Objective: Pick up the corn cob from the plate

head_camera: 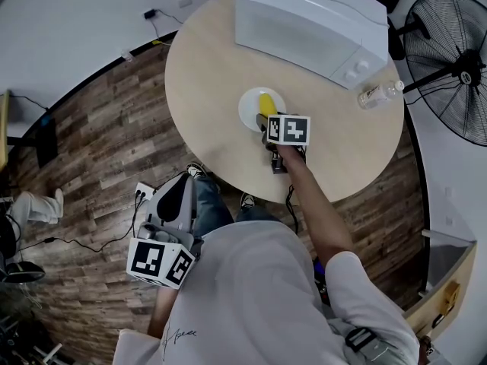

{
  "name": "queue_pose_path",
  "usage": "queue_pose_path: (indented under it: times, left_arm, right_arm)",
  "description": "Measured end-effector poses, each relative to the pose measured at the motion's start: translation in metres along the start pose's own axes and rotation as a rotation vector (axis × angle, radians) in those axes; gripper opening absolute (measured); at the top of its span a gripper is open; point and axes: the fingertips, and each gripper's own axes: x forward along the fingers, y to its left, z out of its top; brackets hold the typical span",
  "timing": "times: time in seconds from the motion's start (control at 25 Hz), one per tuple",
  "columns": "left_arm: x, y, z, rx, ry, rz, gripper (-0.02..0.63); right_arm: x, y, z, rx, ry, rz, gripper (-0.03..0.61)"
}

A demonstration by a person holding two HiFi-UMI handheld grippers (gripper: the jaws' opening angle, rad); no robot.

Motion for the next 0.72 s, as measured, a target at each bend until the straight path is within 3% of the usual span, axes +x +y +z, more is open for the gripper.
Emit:
queue_pose_path:
  times: [0.72]
  left_arm:
    - [-0.003,-0.003,0.000,0.002,-0.014,0.009,-0.009]
  right_arm:
    - [-0.030,0.011,-0.003,-0.002,-0.036,0.052,0.268]
